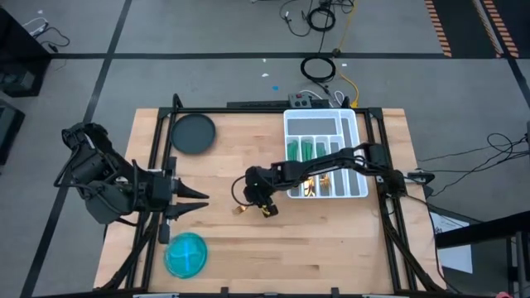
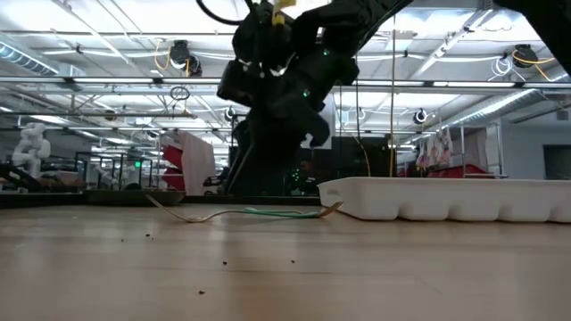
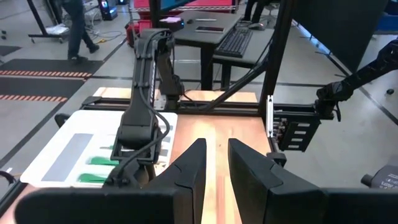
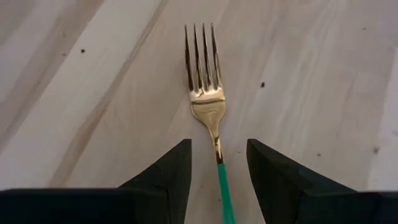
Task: Sort silverware
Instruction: Put the bottom green fork into the middle right slot of the white silverware tray
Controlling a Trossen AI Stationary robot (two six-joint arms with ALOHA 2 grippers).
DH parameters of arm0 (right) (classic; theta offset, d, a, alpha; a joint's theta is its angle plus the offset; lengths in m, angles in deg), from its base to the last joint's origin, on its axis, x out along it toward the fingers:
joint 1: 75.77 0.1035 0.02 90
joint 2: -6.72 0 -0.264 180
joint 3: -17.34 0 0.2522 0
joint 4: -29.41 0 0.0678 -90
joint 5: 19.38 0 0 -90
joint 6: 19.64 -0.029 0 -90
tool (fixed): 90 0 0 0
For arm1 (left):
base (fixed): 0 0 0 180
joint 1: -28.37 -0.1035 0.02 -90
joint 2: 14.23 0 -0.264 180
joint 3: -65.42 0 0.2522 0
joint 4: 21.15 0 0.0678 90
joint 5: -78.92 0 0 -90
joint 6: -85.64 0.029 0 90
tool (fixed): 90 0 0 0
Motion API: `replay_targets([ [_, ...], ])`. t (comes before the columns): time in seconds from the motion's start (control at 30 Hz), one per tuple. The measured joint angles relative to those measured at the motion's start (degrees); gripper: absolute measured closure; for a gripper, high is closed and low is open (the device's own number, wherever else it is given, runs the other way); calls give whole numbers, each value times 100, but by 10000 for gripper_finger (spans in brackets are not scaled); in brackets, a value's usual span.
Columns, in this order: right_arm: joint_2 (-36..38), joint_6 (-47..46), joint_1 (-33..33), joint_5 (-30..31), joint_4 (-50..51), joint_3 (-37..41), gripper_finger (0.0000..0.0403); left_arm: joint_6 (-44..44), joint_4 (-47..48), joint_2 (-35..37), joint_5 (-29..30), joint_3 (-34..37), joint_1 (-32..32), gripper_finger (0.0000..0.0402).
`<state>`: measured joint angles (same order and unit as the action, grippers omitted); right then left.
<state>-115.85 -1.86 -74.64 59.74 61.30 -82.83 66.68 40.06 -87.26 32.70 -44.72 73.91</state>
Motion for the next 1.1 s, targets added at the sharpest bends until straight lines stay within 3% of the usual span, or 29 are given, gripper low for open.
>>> replay_targets([
  [0.7,-419,26,-42,-128,-197,-7,261,-15,165,0,-2,2,0,327],
  [1.1,-423,52,-37,-123,-12,-15,393,-15,268,0,-4,2,0,327],
])
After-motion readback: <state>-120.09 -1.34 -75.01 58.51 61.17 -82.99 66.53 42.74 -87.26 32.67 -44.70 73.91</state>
